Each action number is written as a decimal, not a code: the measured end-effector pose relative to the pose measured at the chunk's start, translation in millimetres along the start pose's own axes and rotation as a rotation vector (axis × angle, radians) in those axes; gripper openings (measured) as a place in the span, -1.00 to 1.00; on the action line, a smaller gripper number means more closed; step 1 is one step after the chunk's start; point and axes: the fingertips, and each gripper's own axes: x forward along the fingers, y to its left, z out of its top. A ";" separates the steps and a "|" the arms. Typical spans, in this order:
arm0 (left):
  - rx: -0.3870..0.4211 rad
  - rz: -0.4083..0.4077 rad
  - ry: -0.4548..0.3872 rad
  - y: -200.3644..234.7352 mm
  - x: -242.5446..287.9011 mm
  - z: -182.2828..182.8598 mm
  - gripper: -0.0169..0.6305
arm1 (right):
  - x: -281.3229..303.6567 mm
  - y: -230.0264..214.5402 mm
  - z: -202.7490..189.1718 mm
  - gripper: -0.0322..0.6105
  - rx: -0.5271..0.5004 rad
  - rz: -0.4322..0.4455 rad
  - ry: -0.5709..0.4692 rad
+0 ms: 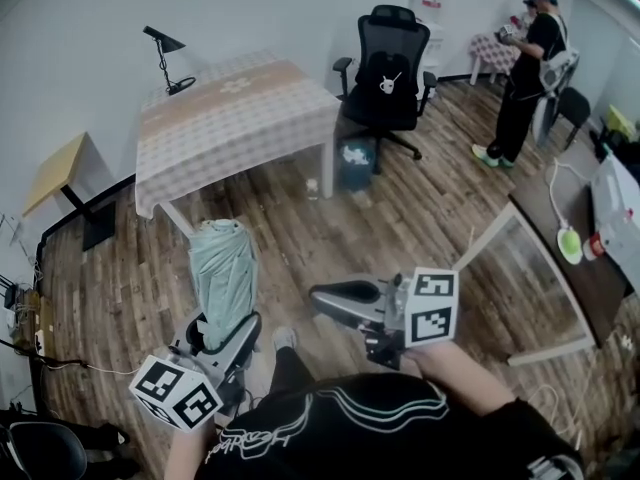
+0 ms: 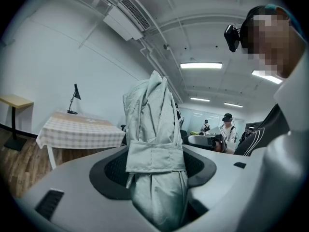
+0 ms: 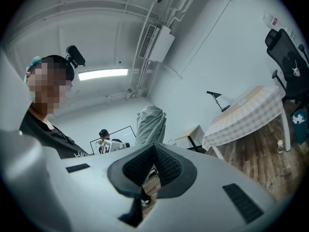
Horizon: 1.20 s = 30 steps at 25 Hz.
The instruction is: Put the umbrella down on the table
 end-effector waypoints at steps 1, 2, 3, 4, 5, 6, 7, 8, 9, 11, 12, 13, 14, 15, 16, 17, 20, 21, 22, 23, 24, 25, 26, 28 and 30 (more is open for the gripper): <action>-0.001 0.001 0.001 5.5 2.7 0.4 -0.12 | 3.4 -5.2 1.4 -0.86 0.001 -0.002 0.001; -0.005 0.000 0.002 11.0 5.9 0.3 -0.12 | 6.5 -11.0 2.9 -0.86 0.003 -0.005 0.001; -0.010 -0.002 0.004 16.7 9.5 0.0 -0.12 | 9.7 -17.3 4.4 -0.86 0.007 -0.009 0.000; -0.014 -0.003 0.007 23.0 13.3 0.2 -0.12 | 13.4 -23.5 5.8 -0.86 0.012 -0.012 0.000; -0.015 -0.004 0.010 30.2 17.1 1.1 -0.12 | 17.9 -29.3 7.1 -0.86 0.017 -0.014 0.000; -0.015 -0.004 0.013 38.0 21.0 2.7 -0.12 | 23.0 -35.2 8.3 -0.86 0.022 -0.015 0.001; -0.016 -0.006 0.015 45.8 24.9 4.5 -0.12 | 28.1 -41.5 9.3 -0.86 0.025 -0.018 0.002; -0.018 -0.009 0.016 53.6 29.1 6.5 -0.12 | 33.2 -48.2 10.7 -0.86 0.026 -0.022 0.002; -0.021 -0.014 0.018 61.4 33.6 8.7 -0.12 | 38.1 -55.2 13.1 -0.86 0.028 -0.027 0.000; -0.023 -0.023 0.025 78.2 43.9 14.5 -0.12 | 48.2 -70.0 20.0 -0.86 0.031 -0.039 -0.009; -0.024 -0.027 0.031 87.0 49.6 17.8 -0.12 | 53.1 -77.6 23.7 -0.86 0.035 -0.046 -0.012; -0.026 -0.033 0.036 95.7 55.8 21.2 -0.12 | 57.8 -85.4 27.1 -0.86 0.039 -0.055 -0.014; -0.029 -0.040 0.042 104.1 62.3 24.8 -0.12 | 62.2 -93.7 30.5 -0.86 0.043 -0.065 -0.014; -0.030 -0.048 0.046 112.3 68.9 28.7 -0.12 | 66.6 -102.5 34.3 -0.86 0.047 -0.077 -0.016; -0.029 -0.055 0.050 120.7 75.4 32.7 -0.12 | 71.4 -111.7 38.8 -0.86 0.051 -0.087 -0.019; -0.026 -0.060 0.055 129.4 81.8 36.8 -0.12 | 76.8 -120.6 43.7 -0.86 0.055 -0.094 -0.023; -0.021 -0.072 0.068 156.0 100.2 47.0 -0.12 | 94.9 -143.5 58.2 -0.86 0.060 -0.108 -0.027; -0.023 -0.076 0.073 165.0 106.1 49.6 -0.12 | 101.0 -150.8 62.4 -0.86 0.061 -0.113 -0.025; -0.026 -0.078 0.079 175.1 111.7 52.3 -0.12 | 107.6 -158.9 66.2 -0.86 0.064 -0.117 -0.024; -0.030 -0.080 0.084 186.4 117.1 55.3 -0.12 | 115.0 -167.9 69.8 -0.86 0.069 -0.121 -0.023; -0.034 -0.081 0.089 198.5 122.3 58.5 -0.12 | 122.9 -177.3 73.1 -0.86 0.076 -0.124 -0.024; -0.036 -0.080 0.092 210.8 127.6 61.9 -0.12 | 131.0 -187.0 76.3 -0.86 0.082 -0.126 -0.024; -0.038 -0.079 0.094 222.9 133.1 65.2 -0.12 | 138.8 -197.0 79.5 -0.86 0.086 -0.128 -0.024; -0.037 -0.076 0.098 245.8 145.2 70.5 -0.12 | 153.2 -218.2 85.7 -0.86 0.092 -0.133 -0.024; -0.037 -0.074 0.110 269.1 157.2 73.2 -0.12 | 167.8 -239.8 90.3 -0.86 0.102 -0.137 -0.024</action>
